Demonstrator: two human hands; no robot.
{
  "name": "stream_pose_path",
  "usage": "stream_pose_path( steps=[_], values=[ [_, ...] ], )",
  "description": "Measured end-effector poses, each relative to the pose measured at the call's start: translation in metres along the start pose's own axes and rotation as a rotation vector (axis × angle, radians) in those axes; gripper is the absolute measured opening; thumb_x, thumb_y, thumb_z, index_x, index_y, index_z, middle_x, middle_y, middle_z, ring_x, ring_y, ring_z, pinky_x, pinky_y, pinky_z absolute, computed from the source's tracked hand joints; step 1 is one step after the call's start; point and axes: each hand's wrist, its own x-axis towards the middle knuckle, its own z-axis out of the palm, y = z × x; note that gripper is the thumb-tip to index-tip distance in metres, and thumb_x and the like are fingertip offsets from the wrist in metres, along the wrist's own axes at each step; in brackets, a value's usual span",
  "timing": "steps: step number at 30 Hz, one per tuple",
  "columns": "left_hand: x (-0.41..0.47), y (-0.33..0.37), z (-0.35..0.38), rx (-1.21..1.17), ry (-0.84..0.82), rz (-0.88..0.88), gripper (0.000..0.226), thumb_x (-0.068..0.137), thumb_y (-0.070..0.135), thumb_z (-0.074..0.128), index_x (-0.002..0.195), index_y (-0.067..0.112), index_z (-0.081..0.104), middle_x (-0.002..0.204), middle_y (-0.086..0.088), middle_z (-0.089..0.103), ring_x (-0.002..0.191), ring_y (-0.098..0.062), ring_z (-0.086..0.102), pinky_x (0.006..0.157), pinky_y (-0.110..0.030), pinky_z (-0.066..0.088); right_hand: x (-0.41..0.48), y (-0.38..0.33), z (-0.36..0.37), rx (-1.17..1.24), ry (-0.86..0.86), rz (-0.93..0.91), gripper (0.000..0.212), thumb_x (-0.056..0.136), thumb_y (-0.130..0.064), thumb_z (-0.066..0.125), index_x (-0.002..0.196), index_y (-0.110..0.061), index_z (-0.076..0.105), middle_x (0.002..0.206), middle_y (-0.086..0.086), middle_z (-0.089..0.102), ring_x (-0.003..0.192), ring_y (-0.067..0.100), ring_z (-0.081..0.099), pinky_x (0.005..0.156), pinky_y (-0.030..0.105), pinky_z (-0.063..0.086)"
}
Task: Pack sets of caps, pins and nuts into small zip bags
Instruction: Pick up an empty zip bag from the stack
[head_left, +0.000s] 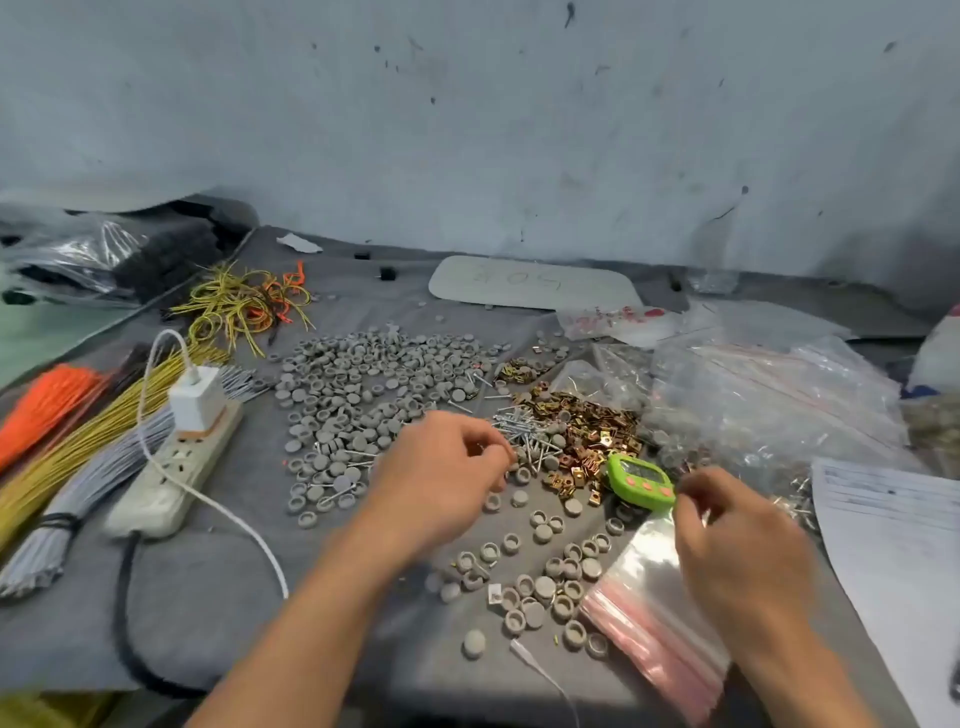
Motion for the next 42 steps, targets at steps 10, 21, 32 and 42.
stream_pose_path(
  steps=[10,21,32,42],
  values=[
    [0.008,-0.036,-0.020,0.262,0.354,-0.055,0.018,0.092,0.037,0.062,0.083,0.043,0.076,0.067,0.026,0.068,0.061,-0.001,0.062,0.057,-0.025,0.048,-0.026,-0.014,-0.021,-0.343,-0.611,0.038,0.020,0.083,-0.061,0.059,0.096,-0.045,0.064,0.083,-0.030,0.064,0.075,-0.010,0.058,0.069,0.008,0.046],
    [0.004,-0.022,-0.001,0.348,0.235,-0.026,0.017,0.092,0.040,0.061,0.083,0.042,0.074,0.067,0.024,0.067,0.062,0.000,0.060,0.056,-0.024,0.044,-0.013,-0.042,-0.007,-0.573,-0.616,-0.064,0.011,0.085,-0.020,0.053,0.084,-0.019,0.063,0.080,-0.003,0.063,0.080,0.021,0.060,0.068,0.033,0.047],
    [0.003,-0.027,-0.004,0.367,0.174,-0.051,0.017,0.092,0.039,0.062,0.079,0.043,0.073,0.076,0.022,0.071,0.072,-0.007,0.066,0.070,-0.030,0.056,0.008,-0.034,0.004,-0.405,-0.678,-0.071,0.022,0.095,-0.015,0.047,0.077,-0.028,0.047,0.082,-0.008,0.056,0.074,0.013,0.054,0.059,0.032,0.043],
    [-0.003,-0.020,0.010,0.226,0.076,0.032,0.012,0.093,0.039,0.068,0.084,0.040,0.076,0.068,0.023,0.069,0.065,0.002,0.064,0.060,-0.019,0.046,0.029,-0.024,0.009,0.768,-0.259,0.557,0.029,0.099,0.002,0.055,0.074,-0.011,0.063,0.063,0.002,0.049,0.063,0.019,0.041,0.062,0.033,0.035]
  ],
)
